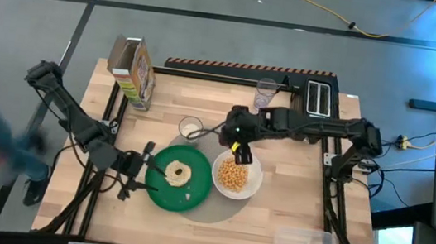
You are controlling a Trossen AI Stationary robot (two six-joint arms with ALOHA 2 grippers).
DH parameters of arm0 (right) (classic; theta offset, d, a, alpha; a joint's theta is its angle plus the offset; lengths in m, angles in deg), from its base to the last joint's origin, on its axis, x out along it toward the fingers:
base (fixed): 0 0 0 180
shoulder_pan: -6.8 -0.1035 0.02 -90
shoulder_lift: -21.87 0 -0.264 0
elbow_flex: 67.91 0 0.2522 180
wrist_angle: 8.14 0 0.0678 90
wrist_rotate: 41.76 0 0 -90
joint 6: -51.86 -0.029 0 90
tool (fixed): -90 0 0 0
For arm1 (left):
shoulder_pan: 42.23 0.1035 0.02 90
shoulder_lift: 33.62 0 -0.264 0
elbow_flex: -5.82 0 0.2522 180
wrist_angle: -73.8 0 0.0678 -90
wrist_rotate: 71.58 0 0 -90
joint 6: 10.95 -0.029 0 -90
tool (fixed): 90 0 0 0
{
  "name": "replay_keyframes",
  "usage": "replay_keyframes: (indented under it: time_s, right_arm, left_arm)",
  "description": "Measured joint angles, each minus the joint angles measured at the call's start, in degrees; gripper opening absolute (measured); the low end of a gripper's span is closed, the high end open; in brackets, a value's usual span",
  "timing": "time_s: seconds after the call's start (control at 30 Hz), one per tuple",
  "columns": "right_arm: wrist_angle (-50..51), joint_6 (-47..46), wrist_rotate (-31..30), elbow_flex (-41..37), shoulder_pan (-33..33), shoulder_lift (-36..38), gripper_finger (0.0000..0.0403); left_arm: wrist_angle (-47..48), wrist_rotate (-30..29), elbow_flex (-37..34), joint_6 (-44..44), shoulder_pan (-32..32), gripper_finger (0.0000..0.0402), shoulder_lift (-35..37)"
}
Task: Arrange a breakfast setting
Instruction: Put the red apple on the grey tablemat to the top left of the white bowl
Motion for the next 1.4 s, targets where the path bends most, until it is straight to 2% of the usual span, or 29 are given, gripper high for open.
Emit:
replay_keyframes:
  time_s: [0.37, 0.47, 0.73, 0.83, 1.4]
  right_arm:
    - [-4.2, 1.1, 6.2, 1.1, 6.3, -0.3, 0.0262]
    - [-2.9, 2.6, 7.1, 5.8, 7.6, -2.5, 0.0262]
    - [11.6, 5.7, 6.6, 25.1, 9.0, -13.9, 0.0262]
    - [16.3, 5.7, 5.0, 28.8, 9.2, -16.9, 0.0262]
    - [18.2, 6.0, 5.1, 28.6, 9.4, -26.0, 0.0262]
  left_arm:
    - [7.4, -0.1, 0.0, -0.9, -0.3, 0.0211, 5.8]
    - [7.9, -0.1, 0.0, -0.9, -0.3, 0.0211, 6.5]
    - [8.8, -0.1, 0.0, -1.0, -0.3, 0.0211, 6.9]
    - [8.8, 0.0, 0.0, -0.6, -0.3, 0.0211, 6.9]
    - [9.0, 0.0, 0.0, -0.5, -0.3, 0.0211, 6.9]
